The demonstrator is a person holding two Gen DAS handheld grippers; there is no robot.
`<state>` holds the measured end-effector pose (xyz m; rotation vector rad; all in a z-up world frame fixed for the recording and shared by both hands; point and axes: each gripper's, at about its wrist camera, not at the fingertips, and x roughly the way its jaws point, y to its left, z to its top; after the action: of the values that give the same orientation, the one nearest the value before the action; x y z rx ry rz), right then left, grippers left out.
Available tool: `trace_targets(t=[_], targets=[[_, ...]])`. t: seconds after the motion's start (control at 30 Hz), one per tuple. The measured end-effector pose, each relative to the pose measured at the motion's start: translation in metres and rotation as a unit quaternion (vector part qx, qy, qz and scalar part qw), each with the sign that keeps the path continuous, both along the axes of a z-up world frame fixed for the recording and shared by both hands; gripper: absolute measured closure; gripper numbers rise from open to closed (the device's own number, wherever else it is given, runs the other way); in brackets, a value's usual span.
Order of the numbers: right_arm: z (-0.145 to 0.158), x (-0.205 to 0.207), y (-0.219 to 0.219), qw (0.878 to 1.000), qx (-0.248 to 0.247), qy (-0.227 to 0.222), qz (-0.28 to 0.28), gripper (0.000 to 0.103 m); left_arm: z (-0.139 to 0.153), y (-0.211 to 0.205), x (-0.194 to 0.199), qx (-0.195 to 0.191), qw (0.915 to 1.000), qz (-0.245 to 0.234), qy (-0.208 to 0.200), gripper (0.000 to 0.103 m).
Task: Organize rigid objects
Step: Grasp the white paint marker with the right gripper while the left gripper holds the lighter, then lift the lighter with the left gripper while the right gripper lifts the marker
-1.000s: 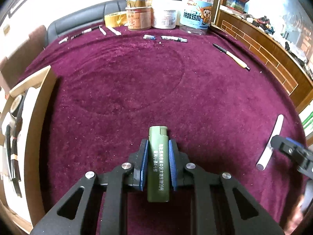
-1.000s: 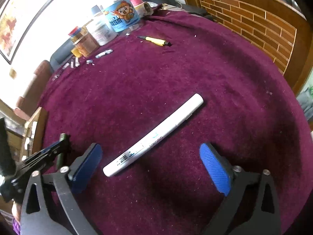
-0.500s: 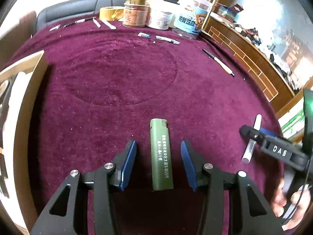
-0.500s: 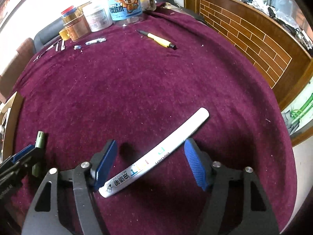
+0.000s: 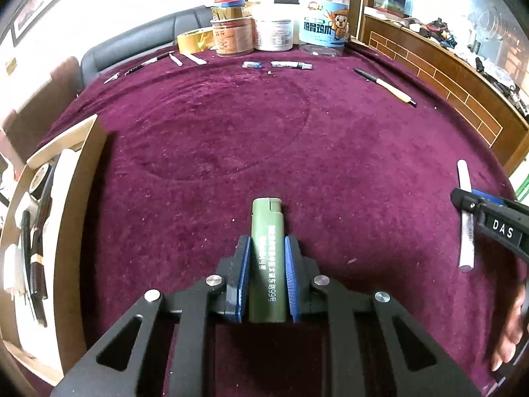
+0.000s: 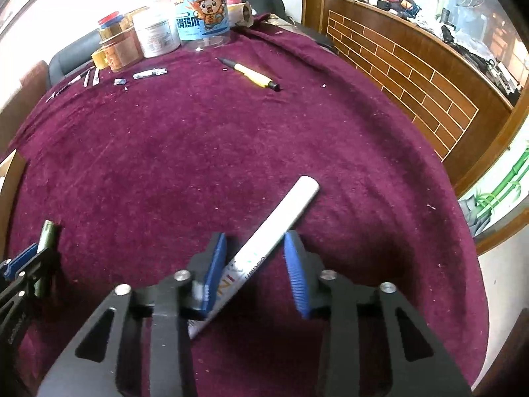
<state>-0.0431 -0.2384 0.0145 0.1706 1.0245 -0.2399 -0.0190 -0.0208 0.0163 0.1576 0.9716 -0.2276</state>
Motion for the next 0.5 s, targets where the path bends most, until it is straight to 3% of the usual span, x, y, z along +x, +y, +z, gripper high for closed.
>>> trace_targets(t=[0.17,0.5], targets=[[0.0023,-0.0054,-0.0062,1.000,0.025,-0.010,-0.003,0.085,0.0053,-0.0003,-0.0082,0.011,0.9998,-0.002,-0.018,0.087],[0.0008,-0.0062,-0.0034,0.999,0.034,-0.011,0.012,0.085,-0.0019,-0.0019,-0.0091,0.019,0.9998,-0.006,-0.010,0.087]])
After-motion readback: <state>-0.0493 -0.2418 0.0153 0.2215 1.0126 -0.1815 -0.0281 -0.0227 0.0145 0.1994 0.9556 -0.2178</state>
